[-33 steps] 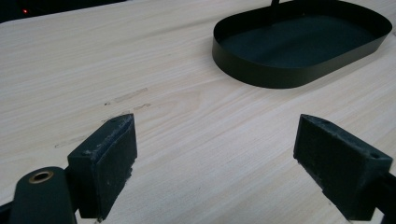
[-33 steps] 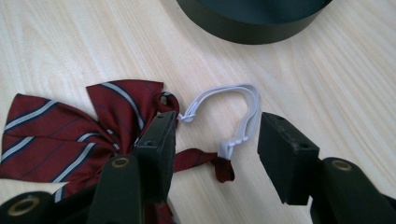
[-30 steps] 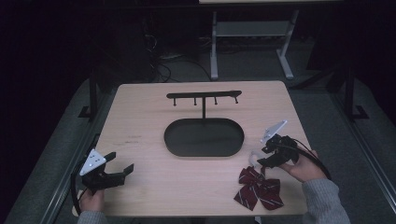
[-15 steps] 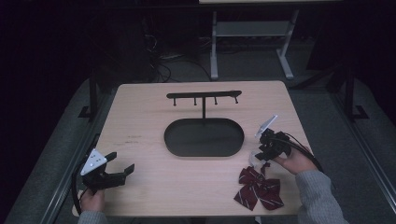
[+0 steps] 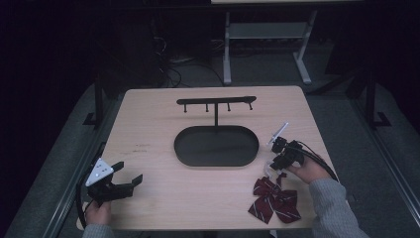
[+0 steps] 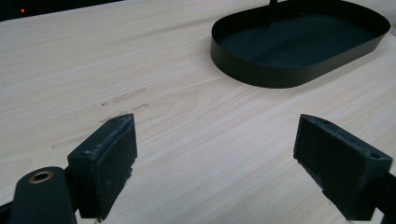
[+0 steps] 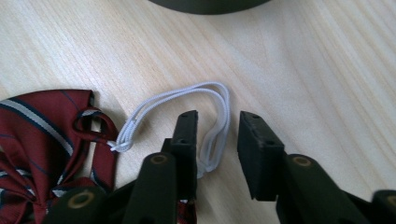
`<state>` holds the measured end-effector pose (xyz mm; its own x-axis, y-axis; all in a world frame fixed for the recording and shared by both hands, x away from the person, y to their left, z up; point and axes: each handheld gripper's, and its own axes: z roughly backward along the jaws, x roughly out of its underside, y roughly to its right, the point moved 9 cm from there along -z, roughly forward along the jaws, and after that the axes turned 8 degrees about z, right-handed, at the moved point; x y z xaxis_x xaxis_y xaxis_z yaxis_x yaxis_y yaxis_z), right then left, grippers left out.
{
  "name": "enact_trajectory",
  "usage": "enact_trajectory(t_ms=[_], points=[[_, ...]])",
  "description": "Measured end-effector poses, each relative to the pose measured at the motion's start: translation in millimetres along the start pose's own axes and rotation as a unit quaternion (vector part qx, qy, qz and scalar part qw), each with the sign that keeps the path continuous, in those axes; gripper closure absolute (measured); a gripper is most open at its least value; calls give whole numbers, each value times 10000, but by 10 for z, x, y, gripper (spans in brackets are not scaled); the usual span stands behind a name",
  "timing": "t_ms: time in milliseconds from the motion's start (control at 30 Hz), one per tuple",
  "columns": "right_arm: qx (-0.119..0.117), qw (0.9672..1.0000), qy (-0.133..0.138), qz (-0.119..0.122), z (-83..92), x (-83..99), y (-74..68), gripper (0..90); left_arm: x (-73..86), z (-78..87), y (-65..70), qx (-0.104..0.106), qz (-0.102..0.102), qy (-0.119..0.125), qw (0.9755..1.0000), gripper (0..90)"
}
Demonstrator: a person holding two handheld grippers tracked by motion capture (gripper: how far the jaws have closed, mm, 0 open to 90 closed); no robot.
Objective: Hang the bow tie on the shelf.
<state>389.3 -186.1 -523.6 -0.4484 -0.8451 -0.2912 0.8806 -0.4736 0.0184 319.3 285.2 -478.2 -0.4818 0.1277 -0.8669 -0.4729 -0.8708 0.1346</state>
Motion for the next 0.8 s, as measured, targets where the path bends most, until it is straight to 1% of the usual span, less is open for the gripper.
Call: enact_trajectory(t_ms=[233, 300, 367, 600, 767, 800], points=[[30, 9999, -113, 11, -33, 15, 10, 740, -1, -3, 1, -1, 3, -7, 10000, 131], [-1, 9999, -114, 4, -37, 18, 11, 766, -2, -4, 3, -1, -6, -3, 10000, 131], [13, 9999, -117, 12, -41, 17, 11, 778, 2, -4, 5, 7, 0, -10, 10000, 131], [4, 9999, -121, 10, -43, 11, 2, 860, -2, -1, 1, 0, 13, 0, 10000, 131], [-43, 9999, -114, 5, -35, 17, -13, 872, 2, -5, 4, 1, 1, -15, 10000, 131], [-46, 9999, -89, 39, -29, 14, -16, 873, 3, -4, 4, 4, 10, -15, 10000, 131]])
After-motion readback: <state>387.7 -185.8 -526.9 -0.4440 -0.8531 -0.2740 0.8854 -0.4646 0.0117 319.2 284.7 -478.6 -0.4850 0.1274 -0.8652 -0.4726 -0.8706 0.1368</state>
